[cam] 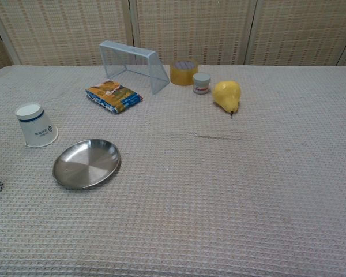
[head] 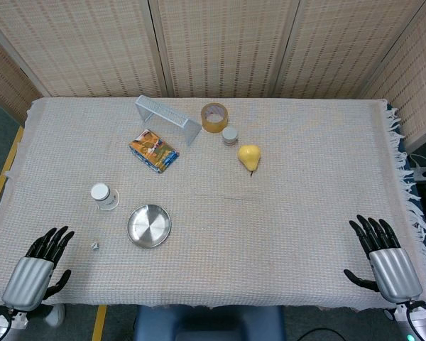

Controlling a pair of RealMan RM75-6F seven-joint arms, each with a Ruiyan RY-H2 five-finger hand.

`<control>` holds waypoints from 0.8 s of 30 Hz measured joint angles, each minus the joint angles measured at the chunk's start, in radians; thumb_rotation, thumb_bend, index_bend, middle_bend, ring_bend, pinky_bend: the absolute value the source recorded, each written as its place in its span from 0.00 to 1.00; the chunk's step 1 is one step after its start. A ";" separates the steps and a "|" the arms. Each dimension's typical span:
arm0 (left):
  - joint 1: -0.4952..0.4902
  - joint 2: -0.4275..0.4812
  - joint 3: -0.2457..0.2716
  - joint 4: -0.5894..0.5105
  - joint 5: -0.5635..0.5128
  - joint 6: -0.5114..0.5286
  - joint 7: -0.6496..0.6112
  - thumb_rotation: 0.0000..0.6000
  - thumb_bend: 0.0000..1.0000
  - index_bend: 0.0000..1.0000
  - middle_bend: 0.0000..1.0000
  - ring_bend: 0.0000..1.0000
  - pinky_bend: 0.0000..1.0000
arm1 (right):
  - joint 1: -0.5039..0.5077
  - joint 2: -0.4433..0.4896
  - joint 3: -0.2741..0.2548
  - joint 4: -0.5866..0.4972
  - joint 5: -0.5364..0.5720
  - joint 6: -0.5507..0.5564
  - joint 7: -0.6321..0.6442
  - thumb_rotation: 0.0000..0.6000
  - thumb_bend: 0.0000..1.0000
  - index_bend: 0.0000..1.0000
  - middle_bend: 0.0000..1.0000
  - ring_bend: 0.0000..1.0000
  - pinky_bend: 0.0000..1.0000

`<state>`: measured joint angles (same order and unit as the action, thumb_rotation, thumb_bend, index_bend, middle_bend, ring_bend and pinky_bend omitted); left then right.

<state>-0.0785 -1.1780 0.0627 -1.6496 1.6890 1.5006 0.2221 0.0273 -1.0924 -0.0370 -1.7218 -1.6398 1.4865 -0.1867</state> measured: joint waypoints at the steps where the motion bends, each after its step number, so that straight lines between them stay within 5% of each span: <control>1: -0.001 -0.001 0.001 0.000 -0.002 -0.005 0.002 1.00 0.35 0.00 0.01 0.00 0.16 | -0.001 0.000 0.000 0.001 0.000 0.001 0.000 0.84 0.08 0.00 0.00 0.00 0.00; 8: -0.020 -0.032 0.006 0.006 0.001 -0.049 0.026 1.00 0.35 0.00 0.09 0.03 0.23 | -0.009 0.005 0.001 0.002 -0.006 0.023 0.010 0.84 0.08 0.00 0.00 0.00 0.00; 12: -0.029 -0.082 0.003 0.040 0.011 -0.056 0.039 1.00 0.36 0.06 0.44 0.36 0.57 | -0.016 0.006 0.002 0.005 -0.013 0.037 0.013 0.84 0.08 0.00 0.00 0.00 0.00; 17: -0.053 -0.152 -0.010 0.135 0.018 -0.076 0.046 1.00 0.36 0.29 0.93 0.84 0.96 | -0.016 0.004 0.012 0.008 -0.001 0.040 0.015 0.84 0.08 0.00 0.00 0.00 0.00; 24: -0.090 -0.242 -0.033 0.270 -0.022 -0.140 0.053 1.00 0.36 0.44 1.00 1.00 1.00 | -0.007 -0.008 0.018 0.015 0.027 0.012 -0.004 0.84 0.08 0.00 0.00 0.00 0.00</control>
<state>-0.1686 -1.4202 0.0300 -1.3799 1.6674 1.3602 0.2754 0.0201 -1.0999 -0.0186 -1.7072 -1.6126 1.4987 -0.1904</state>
